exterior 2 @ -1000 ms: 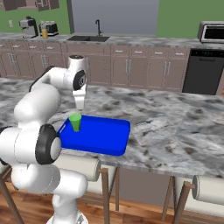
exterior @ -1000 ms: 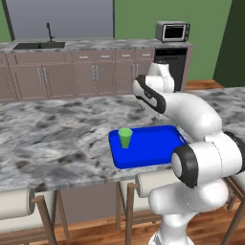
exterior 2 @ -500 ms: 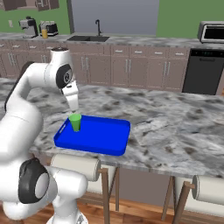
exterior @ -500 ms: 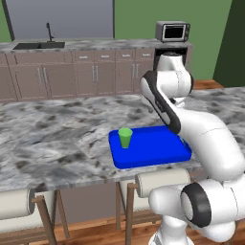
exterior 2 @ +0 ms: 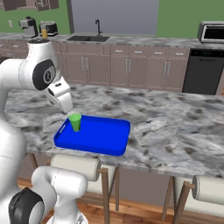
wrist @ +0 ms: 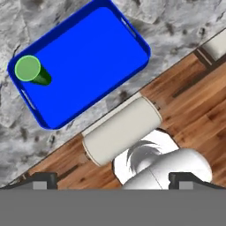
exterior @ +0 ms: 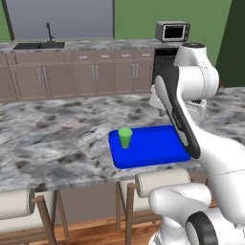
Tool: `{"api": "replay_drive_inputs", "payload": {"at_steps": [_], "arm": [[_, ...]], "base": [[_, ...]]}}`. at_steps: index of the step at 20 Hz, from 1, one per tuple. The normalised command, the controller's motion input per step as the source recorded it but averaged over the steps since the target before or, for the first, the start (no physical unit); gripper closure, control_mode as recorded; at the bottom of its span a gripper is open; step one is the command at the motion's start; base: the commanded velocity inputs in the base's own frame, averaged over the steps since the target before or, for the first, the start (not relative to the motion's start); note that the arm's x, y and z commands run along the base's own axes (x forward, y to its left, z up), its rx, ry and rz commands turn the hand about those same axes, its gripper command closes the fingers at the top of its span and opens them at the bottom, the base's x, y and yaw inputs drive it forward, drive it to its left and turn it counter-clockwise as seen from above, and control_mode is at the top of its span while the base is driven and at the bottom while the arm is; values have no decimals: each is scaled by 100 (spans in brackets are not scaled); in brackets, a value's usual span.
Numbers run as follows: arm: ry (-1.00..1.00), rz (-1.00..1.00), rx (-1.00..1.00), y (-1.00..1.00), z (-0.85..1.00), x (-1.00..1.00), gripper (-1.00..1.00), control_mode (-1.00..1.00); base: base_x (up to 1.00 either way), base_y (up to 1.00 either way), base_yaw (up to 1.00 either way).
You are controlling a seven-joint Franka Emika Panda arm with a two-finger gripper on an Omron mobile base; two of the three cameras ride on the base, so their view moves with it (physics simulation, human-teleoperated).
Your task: There is a tray on the dining counter. Grab the cup, mug, and pitcher and place them on the tray. The pitcher may be placed next to the tray if it cannot fit the tray.
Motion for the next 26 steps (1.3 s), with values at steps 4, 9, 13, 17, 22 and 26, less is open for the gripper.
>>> {"api": "replay_drive_inputs", "payload": {"at_steps": [4, 9, 13, 17, 22, 26], "arm": [[0, 21, -1, 0, 54, -58, -100, -100], [0, 21, 0, 0, 49, -57, -100, -100], [0, 14, -3, 0, 3, -43, -100, -100], [-3, 13, -8, 0, -4, -11, -100, -100], [-4, 10, -2, 0, -16, -4, -100, -100], [-5, 9, 0, 0, -21, -8, -100, -100]], "base": [[0, 0, 0], [0, 0, 0], [0, 0, 0], [0, 0, 0], [0, 0, 0], [0, 0, 0]]}}
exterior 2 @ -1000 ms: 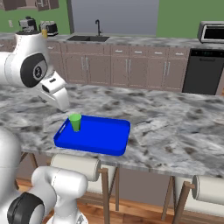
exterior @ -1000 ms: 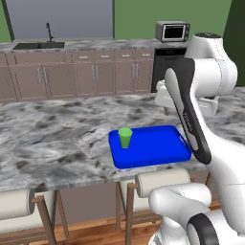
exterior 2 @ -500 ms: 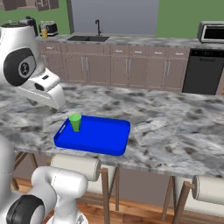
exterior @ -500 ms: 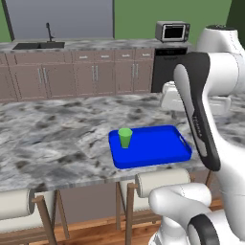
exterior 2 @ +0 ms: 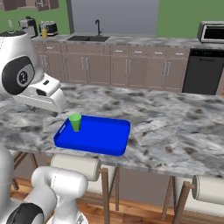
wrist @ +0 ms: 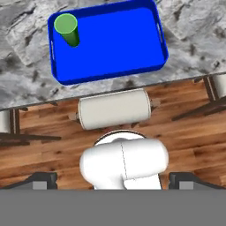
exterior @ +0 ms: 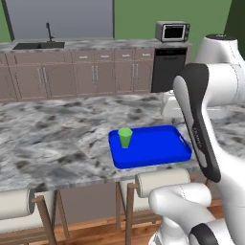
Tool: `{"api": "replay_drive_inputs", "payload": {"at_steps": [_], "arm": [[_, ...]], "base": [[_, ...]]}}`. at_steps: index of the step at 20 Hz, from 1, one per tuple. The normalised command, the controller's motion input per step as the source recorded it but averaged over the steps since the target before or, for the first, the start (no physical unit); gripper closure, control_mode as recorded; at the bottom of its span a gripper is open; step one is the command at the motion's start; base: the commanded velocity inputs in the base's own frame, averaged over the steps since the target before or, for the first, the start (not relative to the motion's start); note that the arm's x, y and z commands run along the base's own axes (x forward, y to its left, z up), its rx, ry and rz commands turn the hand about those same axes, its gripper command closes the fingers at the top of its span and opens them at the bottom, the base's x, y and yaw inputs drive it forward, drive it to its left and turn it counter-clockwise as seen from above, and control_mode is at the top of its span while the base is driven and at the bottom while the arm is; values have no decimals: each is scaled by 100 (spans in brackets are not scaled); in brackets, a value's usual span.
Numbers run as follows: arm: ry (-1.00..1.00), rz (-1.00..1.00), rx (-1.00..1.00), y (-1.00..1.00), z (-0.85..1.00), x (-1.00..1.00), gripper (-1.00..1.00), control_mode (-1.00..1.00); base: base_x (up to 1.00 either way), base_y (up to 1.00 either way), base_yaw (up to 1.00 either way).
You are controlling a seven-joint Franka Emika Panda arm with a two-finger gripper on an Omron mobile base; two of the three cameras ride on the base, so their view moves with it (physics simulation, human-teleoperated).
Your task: There is a tray on the dining counter. Grab the cup, mug, and pitcher and place them on the tray. The pitcher may be placed next to the tray if it cannot fit the tray.
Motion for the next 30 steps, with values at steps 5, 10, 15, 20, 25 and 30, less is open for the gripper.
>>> {"api": "replay_drive_inputs", "payload": {"at_steps": [5, 10, 15, 20, 25, 30], "arm": [[-3, 9, 0, 0, -10, -14, -100, -100], [0, 0, 0, 0, 0, 0, -100, 100], [0, 0, 0, 0, 0, 0, -100, 100], [0, 0, 0, 0, 0, 0, -100, 100], [0, 0, 0, 0, 0, 0, -100, 100], [0, 0, 0, 0, 0, 0, -100, 100]], "base": [[0, 0, 0], [-65, 14, 7], [-100, 92, 6], [-98, 100, 4], [-65, 100, 0], [-32, 100, 0]]}}
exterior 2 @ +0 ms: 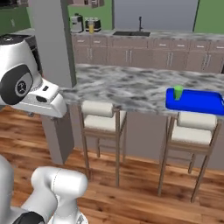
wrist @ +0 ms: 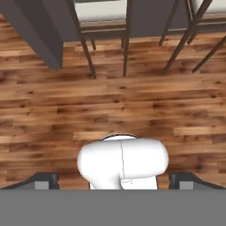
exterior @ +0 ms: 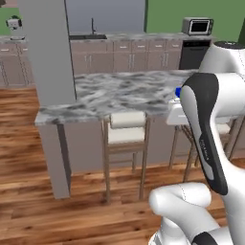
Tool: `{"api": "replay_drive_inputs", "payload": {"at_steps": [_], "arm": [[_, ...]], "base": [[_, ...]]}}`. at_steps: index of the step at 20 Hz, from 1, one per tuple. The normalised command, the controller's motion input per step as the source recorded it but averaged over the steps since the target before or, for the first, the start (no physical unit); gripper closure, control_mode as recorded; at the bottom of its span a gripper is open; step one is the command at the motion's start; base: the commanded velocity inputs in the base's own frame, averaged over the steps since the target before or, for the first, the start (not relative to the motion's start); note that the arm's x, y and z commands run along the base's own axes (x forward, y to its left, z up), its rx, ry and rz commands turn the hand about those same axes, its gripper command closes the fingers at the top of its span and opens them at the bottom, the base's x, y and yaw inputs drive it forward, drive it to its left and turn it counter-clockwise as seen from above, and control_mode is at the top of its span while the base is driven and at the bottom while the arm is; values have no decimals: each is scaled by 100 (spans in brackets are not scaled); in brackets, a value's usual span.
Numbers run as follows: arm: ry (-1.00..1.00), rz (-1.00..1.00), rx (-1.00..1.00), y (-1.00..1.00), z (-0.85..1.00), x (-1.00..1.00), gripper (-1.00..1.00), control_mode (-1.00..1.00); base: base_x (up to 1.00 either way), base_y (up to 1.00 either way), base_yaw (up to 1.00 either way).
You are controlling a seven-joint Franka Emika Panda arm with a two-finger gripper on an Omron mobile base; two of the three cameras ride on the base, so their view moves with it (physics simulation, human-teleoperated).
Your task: There is a tray on the dining counter. Grab the cup, mug, and pitcher and place them on the tray. The pitcher may be placed next to the tray if it cannot fit the tray.
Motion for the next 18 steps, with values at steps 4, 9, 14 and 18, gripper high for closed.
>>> {"api": "replay_drive_inputs", "payload": {"at_steps": [4, 9, 14, 18], "arm": [[0, 0, 0, 0, 0, 0, -100, 100], [0, 0, 0, 0, 0, 0, -100, 100], [0, 0, 0, 0, 0, 0, -100, 100], [0, 0, 0, 0, 0, 0, -100, 100]], "base": [[-15, 100, 0], [-3, 100, 0], [0, 100, 0], [18, 100, 0]]}}
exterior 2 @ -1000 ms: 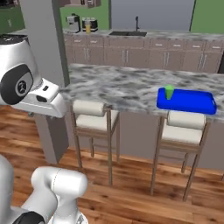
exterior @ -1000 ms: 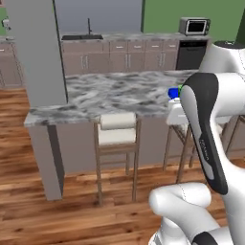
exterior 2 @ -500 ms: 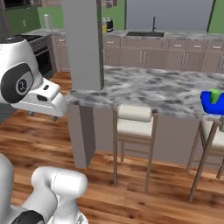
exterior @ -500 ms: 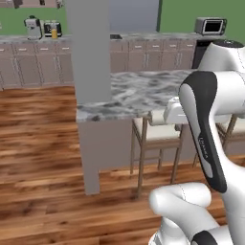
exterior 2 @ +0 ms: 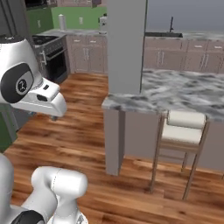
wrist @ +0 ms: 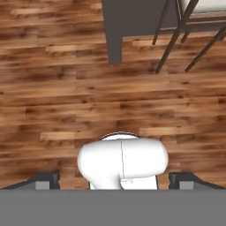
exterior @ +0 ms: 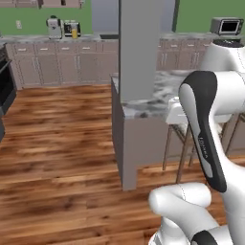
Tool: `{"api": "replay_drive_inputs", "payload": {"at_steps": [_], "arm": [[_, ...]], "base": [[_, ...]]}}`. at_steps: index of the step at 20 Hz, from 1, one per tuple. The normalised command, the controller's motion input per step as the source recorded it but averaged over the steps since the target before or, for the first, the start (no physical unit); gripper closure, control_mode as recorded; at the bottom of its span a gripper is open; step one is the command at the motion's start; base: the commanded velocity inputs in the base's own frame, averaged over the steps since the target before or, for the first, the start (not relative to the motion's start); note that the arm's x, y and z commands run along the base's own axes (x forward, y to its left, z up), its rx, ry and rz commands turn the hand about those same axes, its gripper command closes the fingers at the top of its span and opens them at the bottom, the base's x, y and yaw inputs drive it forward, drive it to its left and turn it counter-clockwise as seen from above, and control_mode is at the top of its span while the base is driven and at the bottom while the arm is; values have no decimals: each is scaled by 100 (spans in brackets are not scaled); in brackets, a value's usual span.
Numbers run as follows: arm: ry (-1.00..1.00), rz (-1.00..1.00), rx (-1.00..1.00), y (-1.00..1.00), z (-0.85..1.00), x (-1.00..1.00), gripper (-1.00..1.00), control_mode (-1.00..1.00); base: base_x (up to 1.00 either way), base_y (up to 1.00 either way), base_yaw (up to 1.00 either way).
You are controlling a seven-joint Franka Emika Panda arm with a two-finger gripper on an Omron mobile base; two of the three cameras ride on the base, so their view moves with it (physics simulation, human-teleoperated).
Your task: There is a tray on the dining counter. Grab the cup, mug, and pitcher and place them on the tray. The pitcher may be placed next to the tray if it cannot fit the tray.
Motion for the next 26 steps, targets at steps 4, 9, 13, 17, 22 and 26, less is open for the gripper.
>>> {"api": "replay_drive_inputs", "payload": {"at_steps": [4, 9, 13, 17, 22, 26], "arm": [[0, 0, 0, 0, 0, 0, -100, 100], [0, 0, 0, 0, 0, 0, -100, 100], [0, 0, 0, 0, 0, 0, -100, 100], [0, 0, 0, 0, 0, 0, -100, 100], [0, 0, 0, 0, 0, 0, -100, 100], [0, 0, 0, 0, 0, 0, -100, 100]], "base": [[46, 100, 0], [73, 100, -1], [94, 99, -4], [100, 66, -11], [100, 6, -11], [99, 0, -7]]}}
